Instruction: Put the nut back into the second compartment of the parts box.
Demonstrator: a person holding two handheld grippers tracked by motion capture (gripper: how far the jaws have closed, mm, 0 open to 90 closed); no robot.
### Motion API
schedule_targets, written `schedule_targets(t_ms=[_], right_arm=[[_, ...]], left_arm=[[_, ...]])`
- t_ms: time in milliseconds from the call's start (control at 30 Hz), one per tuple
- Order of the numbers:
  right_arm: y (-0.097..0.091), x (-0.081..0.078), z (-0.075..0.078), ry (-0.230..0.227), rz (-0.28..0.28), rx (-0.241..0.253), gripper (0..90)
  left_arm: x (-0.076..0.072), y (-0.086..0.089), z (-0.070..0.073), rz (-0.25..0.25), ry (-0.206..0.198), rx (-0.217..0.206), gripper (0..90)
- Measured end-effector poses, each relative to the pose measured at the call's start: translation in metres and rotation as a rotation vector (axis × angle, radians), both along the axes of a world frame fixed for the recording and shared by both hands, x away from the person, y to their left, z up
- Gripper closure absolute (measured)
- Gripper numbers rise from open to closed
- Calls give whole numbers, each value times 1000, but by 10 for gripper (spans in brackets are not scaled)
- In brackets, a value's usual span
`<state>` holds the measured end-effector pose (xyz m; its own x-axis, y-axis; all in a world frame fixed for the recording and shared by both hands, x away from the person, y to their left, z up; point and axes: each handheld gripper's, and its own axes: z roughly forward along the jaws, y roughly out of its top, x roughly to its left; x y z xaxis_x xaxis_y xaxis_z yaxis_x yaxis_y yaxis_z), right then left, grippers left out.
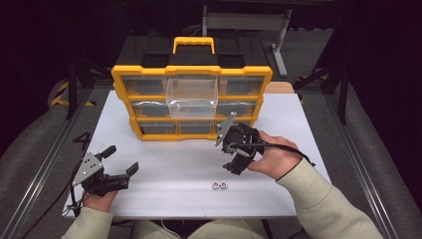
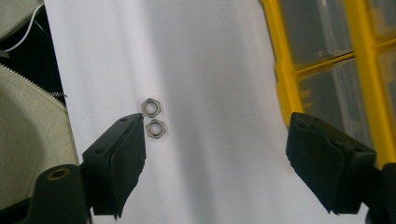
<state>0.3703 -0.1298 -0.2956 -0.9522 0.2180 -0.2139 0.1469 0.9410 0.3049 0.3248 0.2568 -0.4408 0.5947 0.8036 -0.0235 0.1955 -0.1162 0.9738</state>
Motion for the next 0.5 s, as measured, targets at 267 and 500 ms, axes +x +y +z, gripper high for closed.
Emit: schedule_targets(t_ms=[267, 500], right_arm=[[0, -1, -26, 20, 0, -10, 203], [1, -3, -48, 57, 2, -3, 203]], left_arm=[[0, 0, 0, -1, -3, 3, 35], [0, -1, 0, -1, -2, 4, 35]])
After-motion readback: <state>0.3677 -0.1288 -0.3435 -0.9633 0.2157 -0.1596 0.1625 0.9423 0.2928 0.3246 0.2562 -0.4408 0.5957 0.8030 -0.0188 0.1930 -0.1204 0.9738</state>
